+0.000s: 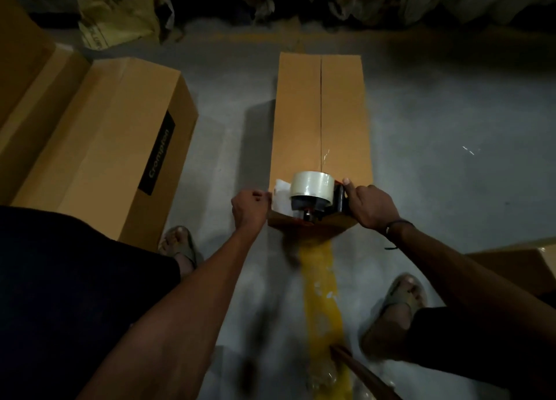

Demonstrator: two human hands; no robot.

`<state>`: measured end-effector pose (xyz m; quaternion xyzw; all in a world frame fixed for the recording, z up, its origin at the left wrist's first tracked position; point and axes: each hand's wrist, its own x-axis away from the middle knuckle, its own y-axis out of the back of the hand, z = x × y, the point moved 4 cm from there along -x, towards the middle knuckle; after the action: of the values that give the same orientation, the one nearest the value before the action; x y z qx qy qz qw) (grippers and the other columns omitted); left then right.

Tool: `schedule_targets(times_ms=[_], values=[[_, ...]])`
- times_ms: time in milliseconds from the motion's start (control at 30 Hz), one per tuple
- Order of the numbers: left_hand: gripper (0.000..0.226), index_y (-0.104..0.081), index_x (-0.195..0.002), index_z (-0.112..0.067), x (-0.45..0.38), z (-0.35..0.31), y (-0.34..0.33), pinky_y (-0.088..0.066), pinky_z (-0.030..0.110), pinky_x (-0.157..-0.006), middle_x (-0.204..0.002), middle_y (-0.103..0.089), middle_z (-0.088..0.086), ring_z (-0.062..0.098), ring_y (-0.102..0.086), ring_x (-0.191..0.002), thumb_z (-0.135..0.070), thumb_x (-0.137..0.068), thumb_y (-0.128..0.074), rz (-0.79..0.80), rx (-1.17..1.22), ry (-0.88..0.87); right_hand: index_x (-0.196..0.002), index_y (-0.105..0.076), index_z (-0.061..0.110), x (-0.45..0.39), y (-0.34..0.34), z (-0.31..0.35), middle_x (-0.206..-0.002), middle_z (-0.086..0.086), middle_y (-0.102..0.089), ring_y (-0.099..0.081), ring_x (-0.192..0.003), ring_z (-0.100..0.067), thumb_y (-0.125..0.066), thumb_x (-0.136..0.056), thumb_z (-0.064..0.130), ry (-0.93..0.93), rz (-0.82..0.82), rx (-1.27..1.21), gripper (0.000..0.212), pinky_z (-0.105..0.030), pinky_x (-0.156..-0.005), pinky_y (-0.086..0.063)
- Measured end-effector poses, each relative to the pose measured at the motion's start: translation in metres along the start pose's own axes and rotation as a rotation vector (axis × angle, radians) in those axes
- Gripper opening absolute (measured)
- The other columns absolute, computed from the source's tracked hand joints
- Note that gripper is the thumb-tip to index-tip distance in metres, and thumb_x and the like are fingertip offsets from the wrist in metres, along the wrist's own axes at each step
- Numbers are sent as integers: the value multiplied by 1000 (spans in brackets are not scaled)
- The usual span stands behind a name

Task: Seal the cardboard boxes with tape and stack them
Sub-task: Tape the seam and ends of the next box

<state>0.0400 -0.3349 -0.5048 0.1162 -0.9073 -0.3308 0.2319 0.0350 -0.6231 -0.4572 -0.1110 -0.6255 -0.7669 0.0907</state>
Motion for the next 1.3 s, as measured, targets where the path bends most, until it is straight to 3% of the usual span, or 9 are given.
schedule_targets(times_ms=[100, 300, 433, 500, 667, 867, 1067, 1167, 1300], values=[[19, -82, -105, -11, 3, -2, -8, -47, 26, -76, -105, -78, 11, 28, -71, -102, -9, -92, -68, 7, 22, 43, -97, -67, 8, 0, 2, 4, -63, 1, -43, -37, -57, -19, 20, -89, 71, 39, 5, 57, 108, -32, -58, -26], [18, -82, -105, -7, 3, 0, -7, -44, 24, -74, -102, -78, 15, 28, -73, -98, -7, -89, -74, -31, 43, -14, -65, -47, 17, -1, 10, 11, -58, -1, -44, -48, -59, -25, -8, -103, 57, 55, -62, 28, 68, -33, -60, -30], [21, -82, -98, -6, 2, 2, -11, -47, 24, -74, -93, -78, 13, 26, -73, -90, -18, -81, -86, -28, 72, -9, -98, -67, 12, -6, 11, -15, -70, -6, -56, -57, -73, -31, 14, -90, 70, 88, -24, 100, 100, -35, -63, -32], [28, -82, -94, -6, 1, 4, -12, -50, 24, -76, -88, -78, 12, 23, -73, -84, -26, -76, -91, -35, 94, -10, -120, -66, 13, -5, 16, -41, -85, -13, -67, -63, -86, -37, 2, -103, 56, 71, -3, 158, 83, -38, -67, -40], [31, -81, -96, -6, 5, 3, -13, -49, 25, -79, -88, -78, 11, 24, -73, -86, -27, -76, -91, -44, 97, -15, -68, -72, 13, 4, 36, -118, -59, 10, -54, -61, -74, -30, -3, -106, 56, -23, 15, 101, 89, -34, -73, -38], [31, -68, -109, -19, 24, -28, -21, -55, 41, -84, -106, -68, 2, 25, -63, -100, -15, -81, -81, -136, -127, -281, -68, -73, 11, 4, 36, -125, -52, 10, -49, -60, -68, -27, 4, -92, 64, 49, -16, 79, 97, -33, -73, -36], [22, -77, -108, -11, 62, -89, -97, -49, 24, -77, -106, -77, 7, 24, -71, -96, -13, -86, -75, 448, -42, -465, -52, -65, 13, 5, 28, -132, -51, 5, -55, -58, -61, -22, -7, -106, 52, 52, -25, 68, 88, -38, -82, -49], [41, -77, -107, -8, 67, -95, -117, -56, 39, -86, -108, -76, 10, 27, -71, -99, -41, -82, -74, 448, -8, -362, -53, -66, 13, 5, 26, -135, -54, 2, -59, -65, -69, -24, -12, -111, 45, 67, -36, 75, 85, -35, -83, -47], [30, -78, -107, -10, 59, -88, -121, -58, 43, -88, -110, -76, 16, 29, -71, -104, -31, -85, -80, 396, -5, -322, -53, -67, 14, 1, 23, -140, -53, 1, -62, -63, -62, -16, -8, -110, 51, 65, -16, 36, 89, -32, -80, -46]])
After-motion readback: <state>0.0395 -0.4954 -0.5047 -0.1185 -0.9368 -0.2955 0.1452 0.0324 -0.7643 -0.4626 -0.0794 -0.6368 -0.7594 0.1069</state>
